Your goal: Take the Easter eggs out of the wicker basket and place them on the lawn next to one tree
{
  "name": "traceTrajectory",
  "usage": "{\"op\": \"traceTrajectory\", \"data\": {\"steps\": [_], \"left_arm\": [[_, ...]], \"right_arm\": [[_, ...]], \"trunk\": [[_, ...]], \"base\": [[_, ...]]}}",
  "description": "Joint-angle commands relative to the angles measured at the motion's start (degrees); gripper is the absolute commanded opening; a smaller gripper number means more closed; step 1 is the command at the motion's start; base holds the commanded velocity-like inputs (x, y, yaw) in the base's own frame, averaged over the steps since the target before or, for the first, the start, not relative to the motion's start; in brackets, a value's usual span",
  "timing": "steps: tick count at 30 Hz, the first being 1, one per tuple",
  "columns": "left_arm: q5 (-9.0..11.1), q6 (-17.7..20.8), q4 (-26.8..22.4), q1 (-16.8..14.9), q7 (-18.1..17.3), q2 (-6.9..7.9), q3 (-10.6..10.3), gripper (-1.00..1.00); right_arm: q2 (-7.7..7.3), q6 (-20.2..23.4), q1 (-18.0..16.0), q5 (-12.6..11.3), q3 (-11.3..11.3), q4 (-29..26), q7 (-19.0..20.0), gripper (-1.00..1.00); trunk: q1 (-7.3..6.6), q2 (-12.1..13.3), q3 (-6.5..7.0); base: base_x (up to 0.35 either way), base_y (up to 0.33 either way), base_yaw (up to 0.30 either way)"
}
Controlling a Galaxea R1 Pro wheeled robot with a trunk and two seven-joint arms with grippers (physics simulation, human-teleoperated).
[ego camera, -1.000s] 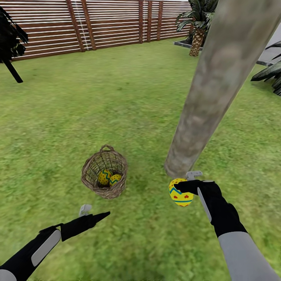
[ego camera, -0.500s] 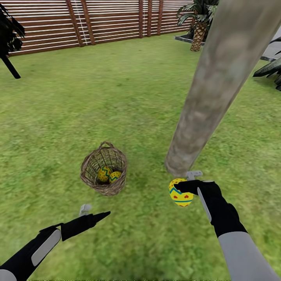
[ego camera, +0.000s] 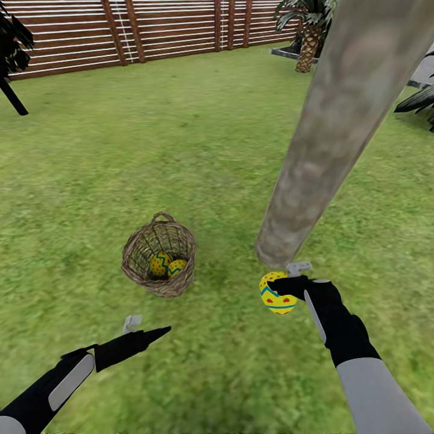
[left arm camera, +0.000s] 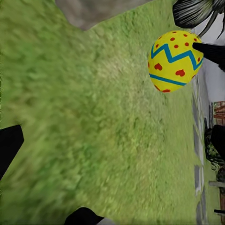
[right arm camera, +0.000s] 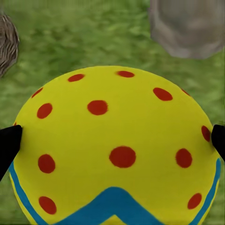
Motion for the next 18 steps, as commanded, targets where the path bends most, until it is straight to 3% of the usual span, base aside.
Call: {"op": "traceTrajectory", "data": {"steps": [1,3,8,13,18], "left_arm": [[0.0,0.0,0.0,0.0,0.0,0.0,0.0,1.0],[0.0,0.0,-0.2,0.0,0.0,0.04,0.0,1.0],[0.0,0.2,-1.9,0.0,0.0,0.17,0.0,1.0],[0.0,0.2,-1.9,0.0,0.0,0.09,-0.1,1.0],[0.0,0.2,-2.1,0.0,0.0,0.09,-0.1,1.0]], "right_arm": [[0.25,-0.6,0.0,0.0,-0.2,2.9,-0.3,-1.0],[1.25,-3.6,-0.9,0.2,-0.4,7.7,-0.9,-1.0],[1.47,-11.7,-6.3,0.1,-0.7,22.4,-3.7,-1.0],[1.48,-14.2,-8.1,0.1,-0.7,25.5,-3.8,-1.0],[1.48,-18.0,-11.3,0.1,-0.7,33.0,-3.9,-1.0]], "trunk": [[0.22,-0.4,-0.28],[0.66,-1.2,-0.82],[1.76,-3.2,-2.17],[2.86,-5.2,-3.52],[3.96,-7.2,-4.88]], "base": [[0.0,0.0,0.0],[0.0,0.0,0.0],[0.0,0.0,0.0],[0.0,0.0,0.0],[0.0,0.0,0.0]]}}
